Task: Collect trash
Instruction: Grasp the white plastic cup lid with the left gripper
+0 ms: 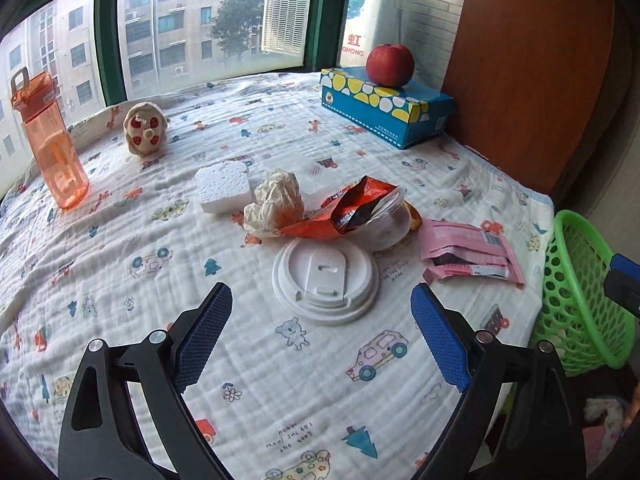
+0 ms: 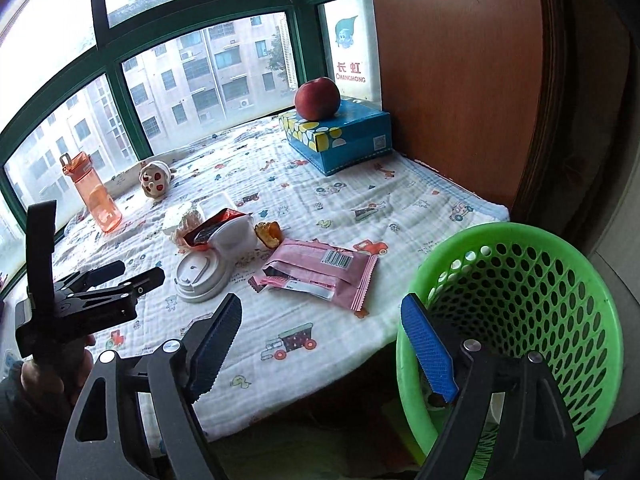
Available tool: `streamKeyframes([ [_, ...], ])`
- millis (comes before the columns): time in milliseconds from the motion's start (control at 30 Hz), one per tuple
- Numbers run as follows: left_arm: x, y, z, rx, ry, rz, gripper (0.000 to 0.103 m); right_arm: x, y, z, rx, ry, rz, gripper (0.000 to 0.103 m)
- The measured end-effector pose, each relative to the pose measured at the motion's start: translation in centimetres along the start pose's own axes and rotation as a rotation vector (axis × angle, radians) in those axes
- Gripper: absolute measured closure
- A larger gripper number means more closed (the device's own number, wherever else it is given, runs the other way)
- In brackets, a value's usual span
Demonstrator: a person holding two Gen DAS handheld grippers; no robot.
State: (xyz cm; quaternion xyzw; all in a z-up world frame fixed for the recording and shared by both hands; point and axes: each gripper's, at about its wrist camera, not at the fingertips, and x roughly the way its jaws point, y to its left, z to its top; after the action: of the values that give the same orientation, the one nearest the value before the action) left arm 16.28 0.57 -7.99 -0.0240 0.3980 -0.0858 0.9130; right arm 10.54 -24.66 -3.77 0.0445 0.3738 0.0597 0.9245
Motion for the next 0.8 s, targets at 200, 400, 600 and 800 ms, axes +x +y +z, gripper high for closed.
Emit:
streamKeyframes([
  [200,2.6,-0.2,0.0,0.026,0.038,-0.006,0.015,1.1,0.2,0.2,-0.001,0.019,0.004,0.023],
  [400,4.7,-0.6,0.3,0.043,0.074,0.018,0.015,2.1,0.6,0.3,-0.01,0.036,0.012,0.023],
  [600,6.4,-1.0,0.5,0.06,0.096,0.054,0.014,3.1,0.7,0.6,-0.014,0.048,0.013,0.023],
  [800,7.7,-1.5,0.6,0.079,0.118,0.082,0.014,3.9,0.7,0.8,-0.022,0.062,0.013,0.023],
])
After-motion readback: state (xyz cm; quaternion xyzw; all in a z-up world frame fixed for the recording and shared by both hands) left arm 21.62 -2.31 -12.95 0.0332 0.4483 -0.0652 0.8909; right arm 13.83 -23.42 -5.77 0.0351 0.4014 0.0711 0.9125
